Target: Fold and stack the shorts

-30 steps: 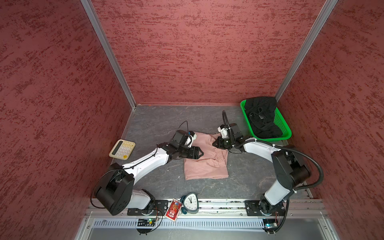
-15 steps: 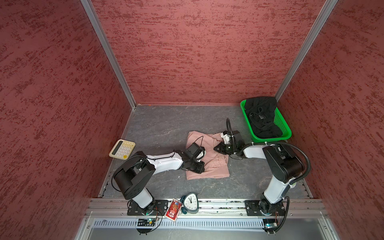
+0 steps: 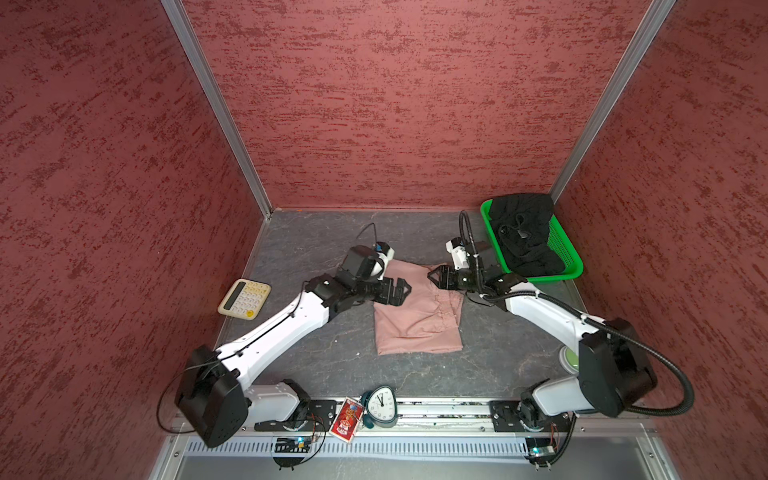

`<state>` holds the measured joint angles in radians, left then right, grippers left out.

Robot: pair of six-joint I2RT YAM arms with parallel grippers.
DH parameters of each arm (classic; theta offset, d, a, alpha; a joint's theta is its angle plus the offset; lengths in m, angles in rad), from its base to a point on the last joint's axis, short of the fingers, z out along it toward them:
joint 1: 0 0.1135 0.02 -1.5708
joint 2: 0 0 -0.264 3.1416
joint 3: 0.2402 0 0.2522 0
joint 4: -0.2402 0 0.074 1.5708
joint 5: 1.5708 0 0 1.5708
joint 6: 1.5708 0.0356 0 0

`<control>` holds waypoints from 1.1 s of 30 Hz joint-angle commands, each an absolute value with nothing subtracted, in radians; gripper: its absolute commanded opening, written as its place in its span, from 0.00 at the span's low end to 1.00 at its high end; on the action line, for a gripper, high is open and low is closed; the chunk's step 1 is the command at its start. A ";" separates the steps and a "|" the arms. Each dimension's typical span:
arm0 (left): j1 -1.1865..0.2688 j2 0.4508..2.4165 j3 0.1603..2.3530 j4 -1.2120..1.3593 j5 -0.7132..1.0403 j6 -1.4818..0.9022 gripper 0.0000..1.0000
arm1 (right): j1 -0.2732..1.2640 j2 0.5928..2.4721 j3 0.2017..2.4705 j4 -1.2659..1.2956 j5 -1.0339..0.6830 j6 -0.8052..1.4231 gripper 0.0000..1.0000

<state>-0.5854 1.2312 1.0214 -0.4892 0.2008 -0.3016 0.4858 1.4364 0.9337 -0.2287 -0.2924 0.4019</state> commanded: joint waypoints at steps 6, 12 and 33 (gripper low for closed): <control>-0.389 1.053 0.972 -0.631 0.190 -0.279 0.99 | 0.658 1.440 0.894 -0.570 -0.056 0.341 0.62; -0.343 0.971 0.946 -0.663 0.196 -0.285 0.99 | 0.676 1.577 0.909 -0.492 -0.012 0.360 0.50; -0.245 0.928 0.983 -0.829 0.118 -0.304 0.99 | 0.722 2.244 1.585 -0.059 -0.264 0.413 0.46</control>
<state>-0.2523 0.9070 0.9535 -0.8120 0.1516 -0.2996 0.7094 2.2242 1.5368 -0.0540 -0.1928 0.4465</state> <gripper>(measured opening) 0.994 0.448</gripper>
